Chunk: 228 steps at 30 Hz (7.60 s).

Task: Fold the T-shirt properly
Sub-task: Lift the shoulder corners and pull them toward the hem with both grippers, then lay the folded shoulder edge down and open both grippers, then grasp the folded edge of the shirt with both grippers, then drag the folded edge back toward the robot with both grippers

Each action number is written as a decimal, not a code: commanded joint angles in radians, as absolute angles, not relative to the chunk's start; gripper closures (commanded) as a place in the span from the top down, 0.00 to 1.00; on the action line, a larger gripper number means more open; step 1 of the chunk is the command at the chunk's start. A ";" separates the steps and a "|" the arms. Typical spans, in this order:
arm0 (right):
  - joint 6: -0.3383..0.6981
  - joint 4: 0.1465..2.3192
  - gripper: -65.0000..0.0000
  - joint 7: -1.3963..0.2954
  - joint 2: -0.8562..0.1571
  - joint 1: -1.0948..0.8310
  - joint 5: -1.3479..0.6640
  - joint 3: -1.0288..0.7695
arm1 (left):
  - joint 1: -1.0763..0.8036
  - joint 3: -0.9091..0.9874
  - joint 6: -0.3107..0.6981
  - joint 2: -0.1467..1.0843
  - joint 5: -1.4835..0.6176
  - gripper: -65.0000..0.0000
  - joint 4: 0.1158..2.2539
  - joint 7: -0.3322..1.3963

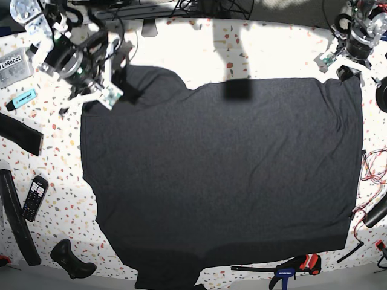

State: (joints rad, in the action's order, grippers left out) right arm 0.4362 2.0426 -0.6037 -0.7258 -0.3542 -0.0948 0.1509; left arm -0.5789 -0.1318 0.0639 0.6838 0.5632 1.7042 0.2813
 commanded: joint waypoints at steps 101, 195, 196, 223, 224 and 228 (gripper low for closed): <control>0.348 1.184 0.00 -0.504 -0.261 0.684 -0.020 0.143 | 0.282 -0.125 -0.079 0.535 0.244 0.00 1.043 0.224; 0.392 0.920 0.22 -0.355 -0.261 0.460 -0.072 0.143 | 0.343 -0.123 0.164 0.435 -0.315 0.37 0.831 -0.036; 0.391 0.920 0.22 -0.355 -0.263 0.450 -0.060 0.143 | 0.342 -0.123 0.164 0.432 -0.316 0.37 0.831 -0.007; 0.376 0.924 0.22 -0.419 -0.443 0.208 -0.003 0.143 | -0.068 -0.123 0.179 0.430 -0.215 0.37 1.146 -0.023; 0.376 0.926 0.22 -0.419 -0.444 0.198 -0.003 0.143 | -0.077 -0.123 0.179 0.430 -0.196 0.37 1.146 -0.022; 0.375 0.962 0.22 -0.424 -0.443 0.149 -0.016 0.143 | -0.112 -0.118 0.179 0.432 -0.157 0.37 1.146 -0.023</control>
State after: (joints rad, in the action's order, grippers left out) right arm 0.3698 0.9874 -0.2497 -0.4301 0.1844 -0.0574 0.1371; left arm -0.0952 -0.1169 0.1753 0.4210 -0.1768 1.1511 -0.0963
